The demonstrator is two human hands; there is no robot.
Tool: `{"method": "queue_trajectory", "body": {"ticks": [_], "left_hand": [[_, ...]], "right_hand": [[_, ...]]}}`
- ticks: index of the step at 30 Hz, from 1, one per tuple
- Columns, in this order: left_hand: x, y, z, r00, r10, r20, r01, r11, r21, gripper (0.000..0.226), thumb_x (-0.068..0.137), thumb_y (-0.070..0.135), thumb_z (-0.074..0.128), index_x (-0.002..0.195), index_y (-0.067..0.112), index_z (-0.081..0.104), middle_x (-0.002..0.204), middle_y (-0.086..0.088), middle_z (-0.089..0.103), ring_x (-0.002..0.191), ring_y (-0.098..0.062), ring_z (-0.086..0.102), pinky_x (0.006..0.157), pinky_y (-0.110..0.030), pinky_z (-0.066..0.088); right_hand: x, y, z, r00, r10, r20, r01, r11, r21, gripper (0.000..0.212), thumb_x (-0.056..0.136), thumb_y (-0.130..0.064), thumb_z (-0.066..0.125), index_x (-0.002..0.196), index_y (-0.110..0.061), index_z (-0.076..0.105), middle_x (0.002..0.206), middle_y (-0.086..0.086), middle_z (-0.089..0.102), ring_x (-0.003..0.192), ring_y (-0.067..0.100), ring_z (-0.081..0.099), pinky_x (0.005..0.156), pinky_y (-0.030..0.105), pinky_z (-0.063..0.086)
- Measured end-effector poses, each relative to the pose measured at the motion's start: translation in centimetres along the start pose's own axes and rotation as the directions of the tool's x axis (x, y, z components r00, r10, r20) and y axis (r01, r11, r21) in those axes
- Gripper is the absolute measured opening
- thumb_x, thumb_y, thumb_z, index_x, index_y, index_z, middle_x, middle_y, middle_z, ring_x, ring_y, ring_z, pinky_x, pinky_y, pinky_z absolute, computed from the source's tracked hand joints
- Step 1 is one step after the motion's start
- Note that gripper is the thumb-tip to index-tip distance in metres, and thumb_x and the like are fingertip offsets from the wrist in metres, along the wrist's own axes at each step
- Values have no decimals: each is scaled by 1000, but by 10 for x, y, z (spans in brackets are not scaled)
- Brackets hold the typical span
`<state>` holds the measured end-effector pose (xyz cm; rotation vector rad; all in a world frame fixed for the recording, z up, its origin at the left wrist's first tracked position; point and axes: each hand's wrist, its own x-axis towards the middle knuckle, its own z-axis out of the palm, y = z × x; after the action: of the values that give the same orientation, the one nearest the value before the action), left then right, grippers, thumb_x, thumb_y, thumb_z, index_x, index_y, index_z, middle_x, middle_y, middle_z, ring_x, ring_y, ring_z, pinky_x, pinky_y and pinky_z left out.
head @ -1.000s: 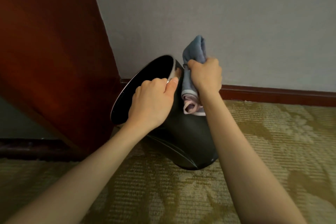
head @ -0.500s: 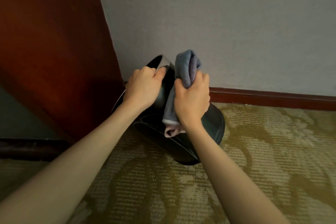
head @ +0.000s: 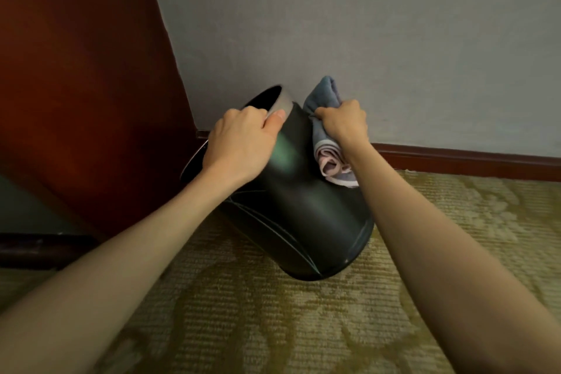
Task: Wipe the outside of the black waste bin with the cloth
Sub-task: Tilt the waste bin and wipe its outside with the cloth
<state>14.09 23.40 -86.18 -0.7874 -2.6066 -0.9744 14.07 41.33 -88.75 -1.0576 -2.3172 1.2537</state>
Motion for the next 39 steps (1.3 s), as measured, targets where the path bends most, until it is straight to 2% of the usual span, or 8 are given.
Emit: {"method": "queue_trajectory", "body": {"ticks": [3,8,14,20,26,30,33,39], "left_hand": [[5,-12,-5,998,-58,16,58,998,-8,52,94,46,40,60,8,52,71,-18,59,72,-40,57,60,-40,39],[10,-31,-15,984,-176,11,176,984,-12,52,93,49,39,57,12,49,82,-25,63,82,-43,58,73,-48,49],[7,-44,-23,970,-243,25,244,968,-65,54,93,48,39,66,6,61,79,-22,64,83,-42,59,77,-48,48],[-4,-48,-27,950,-312,-5,311,946,-88,50,94,45,39,52,19,45,68,-11,55,83,-42,57,74,-45,42],[5,-38,-17,903,-429,10,426,894,-137,45,95,40,40,80,6,65,98,-23,66,96,-41,59,89,-48,46],[7,-37,-16,897,-441,19,438,883,-170,47,95,41,40,60,12,50,95,-27,64,94,-43,59,85,-48,45],[9,-35,-16,912,-408,31,407,896,-178,48,95,40,40,56,14,46,75,-16,59,87,-40,59,78,-44,44],[17,-24,-13,951,-306,50,309,923,-230,47,92,27,47,48,14,37,51,-2,37,49,-17,39,52,-33,26]], "right_hand": [[1,18,2,1000,30,-1,-30,999,-28,45,78,-36,63,111,-5,58,112,17,62,98,37,58,69,34,38],[-2,52,0,993,114,-32,-117,986,-121,47,79,-39,63,112,-6,57,114,18,61,101,39,57,70,36,37],[-10,69,-6,983,160,-84,-172,971,-164,46,80,-38,62,112,-6,57,115,18,61,102,39,58,71,36,39],[-43,44,8,968,-15,-251,-39,978,-207,31,84,-32,52,109,-15,59,112,16,60,97,40,58,70,36,35],[-91,-4,38,912,-233,-337,179,967,-182,34,84,-36,53,109,-13,53,109,13,52,90,40,57,65,35,29],[-111,2,45,867,-360,-343,329,933,-147,30,81,-33,58,101,-11,53,100,11,50,79,35,55,59,33,27],[-106,10,39,866,-402,-298,381,916,-128,30,80,-33,58,98,-10,52,98,11,49,75,35,54,58,33,28],[-84,38,18,887,-370,-275,342,928,-147,30,82,-33,57,96,-8,51,99,14,50,77,38,54,61,35,32]]}}
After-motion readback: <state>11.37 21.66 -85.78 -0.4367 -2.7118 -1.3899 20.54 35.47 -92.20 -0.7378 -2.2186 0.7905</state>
